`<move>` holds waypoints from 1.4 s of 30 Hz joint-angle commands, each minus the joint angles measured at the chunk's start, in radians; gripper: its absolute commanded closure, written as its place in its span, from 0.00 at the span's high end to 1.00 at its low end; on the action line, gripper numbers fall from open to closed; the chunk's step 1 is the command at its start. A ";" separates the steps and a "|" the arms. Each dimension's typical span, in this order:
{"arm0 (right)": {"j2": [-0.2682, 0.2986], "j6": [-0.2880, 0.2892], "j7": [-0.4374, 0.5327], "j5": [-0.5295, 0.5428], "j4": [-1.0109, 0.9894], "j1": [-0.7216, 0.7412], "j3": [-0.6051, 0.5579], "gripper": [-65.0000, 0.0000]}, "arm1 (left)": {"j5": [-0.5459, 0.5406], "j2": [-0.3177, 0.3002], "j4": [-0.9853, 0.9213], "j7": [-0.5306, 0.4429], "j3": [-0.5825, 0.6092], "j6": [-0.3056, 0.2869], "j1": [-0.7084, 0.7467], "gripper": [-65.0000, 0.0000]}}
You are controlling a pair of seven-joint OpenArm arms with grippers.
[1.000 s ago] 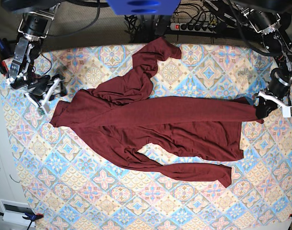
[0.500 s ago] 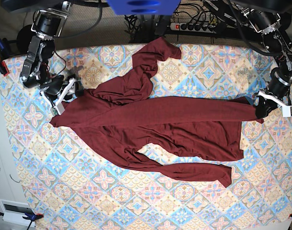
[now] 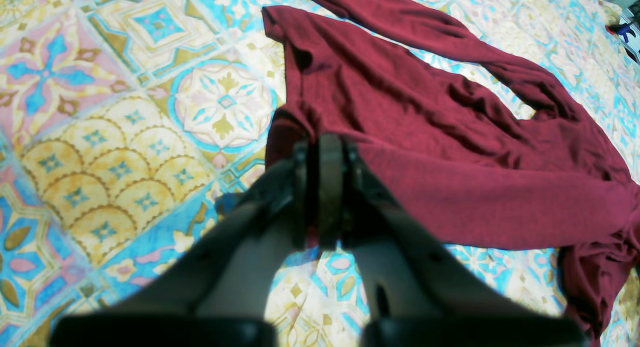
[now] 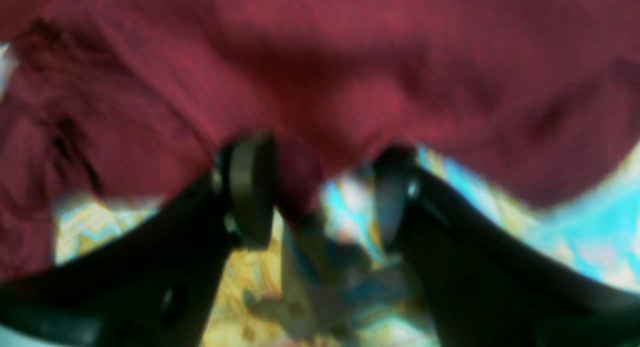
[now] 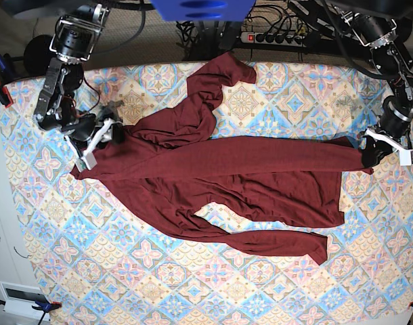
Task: Layout the t-shirt on the table in an organized manner, then fold the t-shirt properly
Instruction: 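Lay the stretched shirt down, dragging it with both grippers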
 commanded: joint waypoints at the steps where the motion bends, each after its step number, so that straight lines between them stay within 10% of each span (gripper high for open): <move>1: 0.006 0.003 0.007 0.007 -0.001 0.017 0.003 0.46 | -0.018 -0.021 0.016 -0.024 -0.006 -0.006 -0.009 0.00; 9: -0.005 0.003 -0.001 0.032 0.031 0.013 0.003 0.01 | -0.018 -0.021 0.016 -0.024 -0.006 -0.006 0.005 0.00; 28: 0.156 0.003 -0.003 0.379 0.449 -0.420 0.104 0.03 | -0.027 -0.122 0.022 -0.024 -0.006 -0.013 0.177 0.00; 42: 0.155 0.003 -0.012 0.371 0.378 -0.251 0.093 0.03 | -0.028 -0.133 0.022 -0.026 -0.006 -0.013 0.215 0.00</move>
